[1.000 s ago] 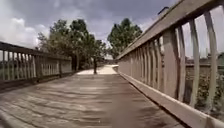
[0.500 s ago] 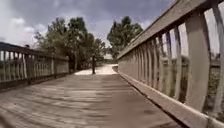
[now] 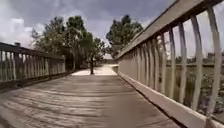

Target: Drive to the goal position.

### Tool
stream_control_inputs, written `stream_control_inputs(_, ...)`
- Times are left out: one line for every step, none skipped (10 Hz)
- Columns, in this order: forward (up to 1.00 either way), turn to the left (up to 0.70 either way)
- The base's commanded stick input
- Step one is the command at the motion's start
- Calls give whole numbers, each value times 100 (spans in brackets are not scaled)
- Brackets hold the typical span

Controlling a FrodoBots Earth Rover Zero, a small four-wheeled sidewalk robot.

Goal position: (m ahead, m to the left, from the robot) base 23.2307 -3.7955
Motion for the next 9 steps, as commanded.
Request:
stream_control_inputs(70,0)
stream_control_inputs(70,0)
stream_control_inputs(70,0)
stream_control_inputs(70,0)
stream_control_inputs(70,0)
stream_control_inputs(70,0)
stream_control_inputs(70,0)
stream_control_inputs(70,0)
stream_control_inputs(70,0)
